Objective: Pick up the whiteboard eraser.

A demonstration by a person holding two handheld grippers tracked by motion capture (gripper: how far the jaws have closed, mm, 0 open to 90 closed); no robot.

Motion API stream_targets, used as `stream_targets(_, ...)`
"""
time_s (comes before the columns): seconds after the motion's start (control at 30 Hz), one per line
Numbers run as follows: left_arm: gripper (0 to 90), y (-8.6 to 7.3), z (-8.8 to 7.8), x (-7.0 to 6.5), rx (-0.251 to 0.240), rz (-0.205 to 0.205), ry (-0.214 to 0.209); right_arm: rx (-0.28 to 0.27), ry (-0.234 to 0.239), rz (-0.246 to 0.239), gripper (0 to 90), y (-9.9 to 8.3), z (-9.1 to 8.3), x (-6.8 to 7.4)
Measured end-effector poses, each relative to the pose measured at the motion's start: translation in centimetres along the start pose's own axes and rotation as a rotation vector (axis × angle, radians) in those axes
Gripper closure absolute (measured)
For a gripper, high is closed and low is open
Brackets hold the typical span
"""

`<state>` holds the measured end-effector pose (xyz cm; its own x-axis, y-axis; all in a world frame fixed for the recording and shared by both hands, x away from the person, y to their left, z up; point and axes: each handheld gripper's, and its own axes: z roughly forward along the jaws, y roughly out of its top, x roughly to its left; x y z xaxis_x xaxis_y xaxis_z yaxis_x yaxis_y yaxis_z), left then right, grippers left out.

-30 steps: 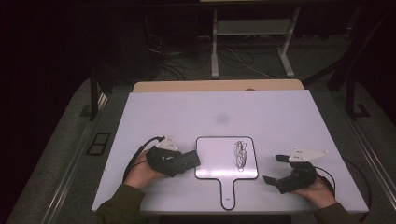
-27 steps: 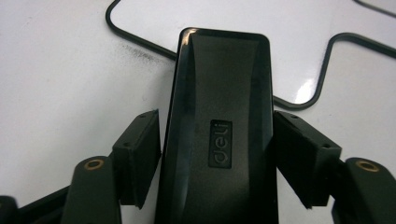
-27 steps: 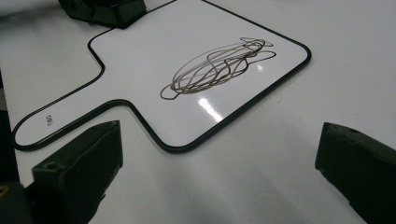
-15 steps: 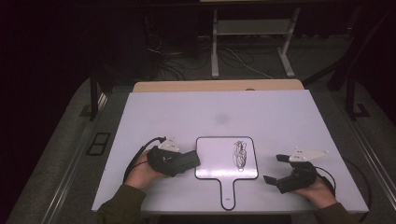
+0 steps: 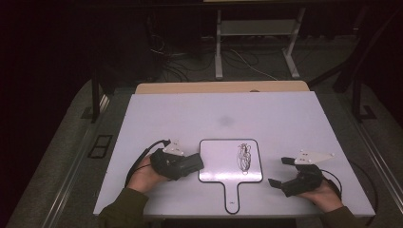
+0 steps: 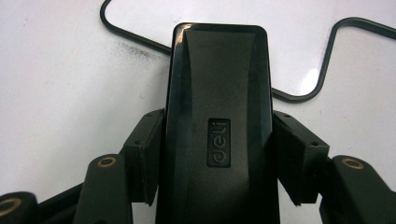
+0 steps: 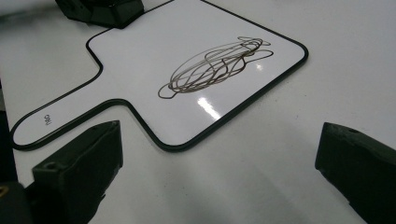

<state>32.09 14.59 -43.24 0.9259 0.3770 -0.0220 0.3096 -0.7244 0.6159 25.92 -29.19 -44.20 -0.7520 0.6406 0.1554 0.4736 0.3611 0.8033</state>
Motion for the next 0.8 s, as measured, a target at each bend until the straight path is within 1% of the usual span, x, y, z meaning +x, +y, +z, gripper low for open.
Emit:
stream_targets(0.13, 39.2, 0.06, -0.01, -0.14, 0.005, -0.001, 0.013, -0.001, 0.000, 0.001, 0.0, -0.01, -0.01, 0.00)
stream_targets(0.17, 39.3, 0.13, -0.03, -0.24, 0.010, -0.008, 0.024, -0.001, -0.001, 0.001, 0.0, -0.01, -0.01, 0.00)
stream_targets(0.23, 39.4, 0.17, -0.04, -0.27, 0.014, -0.010, 0.031, -0.001, 0.000, 0.002, 0.0, -0.02, -0.01, 0.00)
stream_targets(0.3, 39.5, 0.21, -0.01, -0.35, 0.013, -0.028, 0.041, -0.002, 0.000, 0.001, 0.0, -0.01, -0.02, -0.01)
stream_targets(0.47, 39.6, 0.20, -0.09, -0.24, 0.013, -0.041, 0.041, -0.003, 0.000, 0.001, 0.0, -0.02, -0.04, -0.04)
stream_targets(0.57, 39.6, 0.27, -0.22, -0.25, -0.002, -0.051, 0.037, -0.003, 0.000, 0.002, 0.0, -0.01, -0.08, -0.07)
stream_targets(0.6, 39.6, 0.39, -0.36, -0.27, -0.008, -0.074, 0.037, -0.003, 0.000, 0.004, 0.0, -0.02, -0.12, -0.08)
stream_targets(0.7, 39.6, 0.50, -0.56, -0.26, -0.014, -0.083, 0.040, -0.004, 0.000, 0.005, 0.0, -0.02, -0.13, -0.09)
stream_targets(0.8, 39.6, 0.62, -0.83, -0.22, -0.036, -0.100, 0.041, -0.005, 0.000, 0.004, 0.0, 0.02, -0.09, -0.08)
